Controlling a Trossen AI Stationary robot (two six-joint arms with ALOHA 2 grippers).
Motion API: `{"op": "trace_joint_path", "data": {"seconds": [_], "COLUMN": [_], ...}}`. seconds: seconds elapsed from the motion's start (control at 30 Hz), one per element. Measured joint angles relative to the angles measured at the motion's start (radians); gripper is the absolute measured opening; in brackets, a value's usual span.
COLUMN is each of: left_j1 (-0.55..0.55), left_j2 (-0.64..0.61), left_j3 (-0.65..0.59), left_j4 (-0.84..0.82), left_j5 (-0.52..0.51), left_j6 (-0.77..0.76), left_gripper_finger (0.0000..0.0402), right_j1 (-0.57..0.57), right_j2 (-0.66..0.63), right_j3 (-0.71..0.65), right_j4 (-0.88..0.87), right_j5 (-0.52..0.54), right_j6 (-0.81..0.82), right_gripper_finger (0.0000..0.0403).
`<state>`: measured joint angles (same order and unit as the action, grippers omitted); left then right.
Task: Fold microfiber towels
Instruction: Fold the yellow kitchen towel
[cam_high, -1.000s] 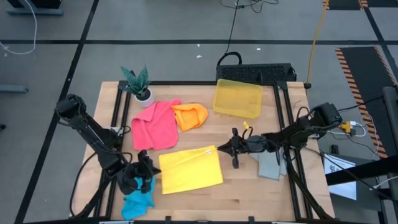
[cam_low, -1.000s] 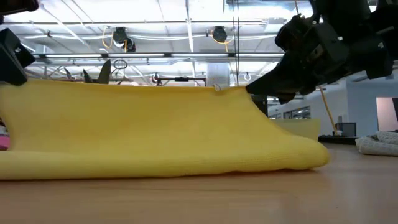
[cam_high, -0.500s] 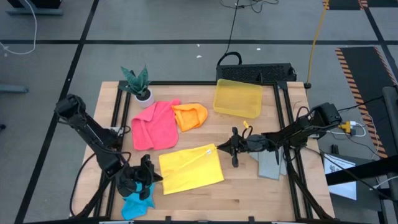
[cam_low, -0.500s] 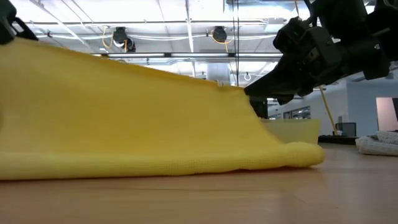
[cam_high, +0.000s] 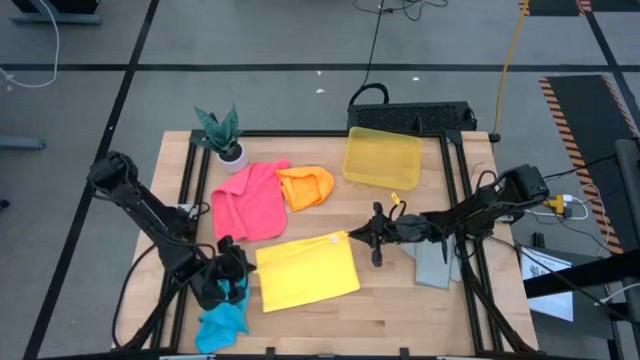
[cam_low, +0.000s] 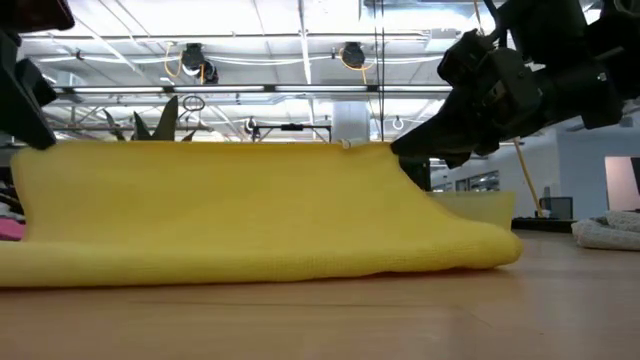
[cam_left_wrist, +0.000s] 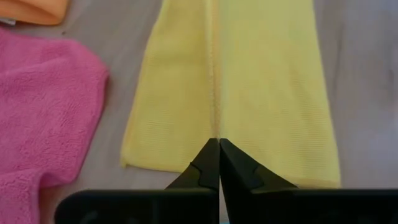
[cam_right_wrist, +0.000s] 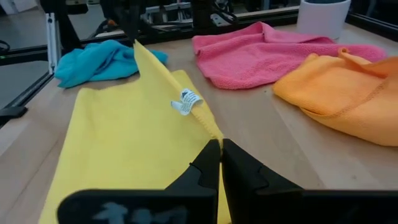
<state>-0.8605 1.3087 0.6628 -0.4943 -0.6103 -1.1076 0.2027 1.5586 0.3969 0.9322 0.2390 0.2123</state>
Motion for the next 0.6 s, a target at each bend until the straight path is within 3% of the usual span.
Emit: {"op": "trace_joint_path", "data": {"seconds": [0.4,0.6], "left_j1": [0.004,0.004], "left_j2": [0.000,0.000], "left_j3": [-0.037,-0.037], "left_j4": [0.026,0.026], "left_j5": [0.001,-0.011], "left_j6": [-0.028,-0.028], "left_gripper_finger": [0.0012,0.0006], "right_j1": [-0.050,-0.059], "right_j2": [0.194,0.224], "right_j3": [0.050,0.054], "right_j4": [0.043,0.041], "right_j5": [-0.003,-0.004], "right_j6": [-0.005,-0.015], "right_gripper_finger": [0.0002,0.0002]}}
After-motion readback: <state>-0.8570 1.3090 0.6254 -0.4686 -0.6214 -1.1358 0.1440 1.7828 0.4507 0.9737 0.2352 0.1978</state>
